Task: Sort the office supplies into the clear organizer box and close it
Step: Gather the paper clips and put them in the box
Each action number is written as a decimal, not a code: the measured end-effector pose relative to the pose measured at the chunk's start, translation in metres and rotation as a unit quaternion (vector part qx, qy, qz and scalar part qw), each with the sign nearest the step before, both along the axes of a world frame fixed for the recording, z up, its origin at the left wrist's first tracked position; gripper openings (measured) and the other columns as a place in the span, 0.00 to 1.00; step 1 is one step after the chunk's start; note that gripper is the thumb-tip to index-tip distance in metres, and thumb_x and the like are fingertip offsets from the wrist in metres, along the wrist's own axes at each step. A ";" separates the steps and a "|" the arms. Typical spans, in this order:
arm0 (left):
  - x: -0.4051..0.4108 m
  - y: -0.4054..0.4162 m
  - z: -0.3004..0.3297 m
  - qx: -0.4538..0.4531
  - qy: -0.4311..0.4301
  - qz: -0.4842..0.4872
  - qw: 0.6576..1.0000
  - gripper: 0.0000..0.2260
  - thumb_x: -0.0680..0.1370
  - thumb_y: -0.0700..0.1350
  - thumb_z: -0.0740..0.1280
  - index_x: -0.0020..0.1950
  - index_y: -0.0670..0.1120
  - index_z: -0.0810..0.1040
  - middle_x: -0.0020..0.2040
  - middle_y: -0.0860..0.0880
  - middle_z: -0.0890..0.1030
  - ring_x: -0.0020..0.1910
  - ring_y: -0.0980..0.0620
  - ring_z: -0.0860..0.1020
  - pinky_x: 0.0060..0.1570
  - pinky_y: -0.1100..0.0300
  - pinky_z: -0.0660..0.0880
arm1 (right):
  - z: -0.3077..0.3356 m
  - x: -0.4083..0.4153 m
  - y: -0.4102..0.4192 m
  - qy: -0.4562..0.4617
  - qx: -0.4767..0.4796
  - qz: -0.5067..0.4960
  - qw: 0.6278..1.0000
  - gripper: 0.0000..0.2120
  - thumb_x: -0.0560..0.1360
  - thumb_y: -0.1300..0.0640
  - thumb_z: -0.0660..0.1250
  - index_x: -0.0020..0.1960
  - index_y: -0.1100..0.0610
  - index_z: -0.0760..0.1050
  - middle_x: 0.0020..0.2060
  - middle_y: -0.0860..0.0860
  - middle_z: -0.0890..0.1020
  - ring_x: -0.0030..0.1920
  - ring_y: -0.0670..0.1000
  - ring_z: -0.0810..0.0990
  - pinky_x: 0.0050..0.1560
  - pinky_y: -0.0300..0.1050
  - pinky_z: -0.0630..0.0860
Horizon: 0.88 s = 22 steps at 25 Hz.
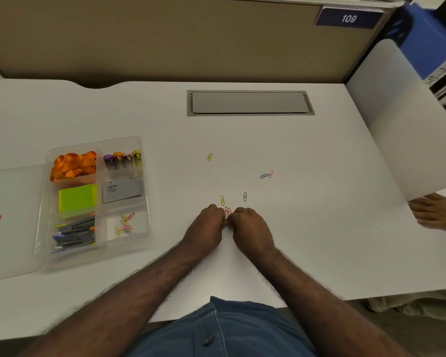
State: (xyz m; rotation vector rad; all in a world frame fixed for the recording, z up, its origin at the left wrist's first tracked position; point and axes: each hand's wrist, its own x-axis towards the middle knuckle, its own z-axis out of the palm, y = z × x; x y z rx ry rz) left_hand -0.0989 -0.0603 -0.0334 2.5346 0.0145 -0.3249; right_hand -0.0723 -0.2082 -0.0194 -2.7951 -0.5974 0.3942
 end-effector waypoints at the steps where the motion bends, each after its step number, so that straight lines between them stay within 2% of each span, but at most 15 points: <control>1: 0.000 0.001 0.000 -0.001 0.003 0.002 1.000 0.03 0.82 0.39 0.63 0.50 0.42 0.76 0.50 0.43 0.76 0.51 0.41 0.75 0.47 0.51 0.70 | 0.003 0.003 0.000 0.003 0.007 -0.014 1.000 0.10 0.76 0.63 0.65 0.48 0.55 0.84 0.44 0.52 0.82 0.47 0.57 0.81 0.43 0.51 0.78; 3: -0.002 0.006 0.001 -0.016 -0.005 0.013 1.000 0.03 0.82 0.39 0.63 0.51 0.42 0.76 0.51 0.44 0.76 0.51 0.42 0.76 0.46 0.52 0.70 | 0.006 0.007 0.000 0.006 0.026 -0.045 0.999 0.08 0.76 0.59 0.67 0.47 0.56 0.85 0.43 0.53 0.85 0.45 0.58 0.83 0.45 0.50 0.80; 5: -0.008 0.014 0.001 -0.033 -0.027 0.028 0.999 0.06 0.81 0.43 0.66 0.56 0.43 0.78 0.54 0.45 0.75 0.54 0.44 0.76 0.49 0.52 0.72 | 0.010 0.009 0.000 0.026 0.072 -0.104 0.992 0.08 0.75 0.59 0.69 0.50 0.55 0.87 0.46 0.53 0.88 0.48 0.57 0.85 0.50 0.50 0.82; 8: -0.018 0.027 0.003 -0.033 0.012 0.006 0.999 0.22 0.75 0.51 0.74 0.66 0.46 0.75 0.60 0.48 0.72 0.61 0.49 0.71 0.57 0.50 0.75 | 0.017 0.012 -0.003 0.068 0.154 -0.186 0.968 0.10 0.76 0.60 0.71 0.53 0.52 0.88 0.49 0.48 0.89 0.49 0.49 0.86 0.55 0.47 0.82; 9: -0.020 0.029 0.004 -0.018 0.024 -0.009 0.999 0.24 0.74 0.52 0.75 0.67 0.47 0.74 0.61 0.48 0.72 0.61 0.48 0.70 0.58 0.49 0.75 | 0.019 0.013 -0.004 0.074 0.172 -0.200 0.962 0.10 0.76 0.60 0.72 0.53 0.52 0.88 0.49 0.48 0.89 0.48 0.48 0.87 0.55 0.46 0.83; 12: -0.024 0.029 0.004 0.029 0.008 -0.057 0.998 0.16 0.78 0.46 0.70 0.64 0.45 0.75 0.60 0.46 0.74 0.61 0.45 0.72 0.57 0.47 0.75 | 0.026 0.011 -0.008 0.096 0.224 -0.248 0.938 0.09 0.75 0.60 0.74 0.53 0.51 0.88 0.47 0.47 0.89 0.44 0.45 0.87 0.51 0.47 0.85; 14: -0.024 0.027 0.004 0.048 -0.006 -0.070 0.996 0.09 0.81 0.41 0.64 0.61 0.44 0.76 0.58 0.44 0.76 0.59 0.43 0.74 0.55 0.48 0.74 | 0.029 0.009 -0.009 0.120 0.270 -0.280 0.913 0.08 0.74 0.60 0.76 0.51 0.51 0.88 0.44 0.47 0.89 0.41 0.47 0.88 0.49 0.52 0.86; 16: -0.024 0.027 0.005 0.047 -0.011 -0.070 0.996 0.07 0.82 0.40 0.63 0.59 0.43 0.77 0.57 0.43 0.77 0.57 0.43 0.75 0.53 0.47 0.75 | 0.032 0.007 -0.007 0.153 0.333 -0.310 0.877 0.07 0.73 0.61 0.78 0.50 0.54 0.88 0.42 0.49 0.89 0.41 0.51 0.89 0.51 0.54 0.87; 19: -0.023 0.030 0.008 0.011 -0.004 -0.053 0.999 0.05 0.82 0.39 0.65 0.57 0.42 0.78 0.55 0.43 0.78 0.55 0.43 0.76 0.51 0.49 0.76 | 0.036 0.004 -0.002 0.201 0.414 -0.330 0.824 0.08 0.72 0.64 0.79 0.50 0.57 0.88 0.42 0.54 0.89 0.44 0.56 0.90 0.51 0.54 0.87; 22: -0.027 0.039 0.014 -0.078 -0.017 0.013 0.997 0.03 0.80 0.38 0.65 0.51 0.43 0.78 0.52 0.45 0.79 0.53 0.45 0.77 0.51 0.53 0.74 | 0.040 0.000 0.007 0.240 0.468 -0.323 0.787 0.08 0.72 0.64 0.79 0.51 0.59 0.87 0.44 0.59 0.89 0.47 0.61 0.89 0.51 0.52 0.87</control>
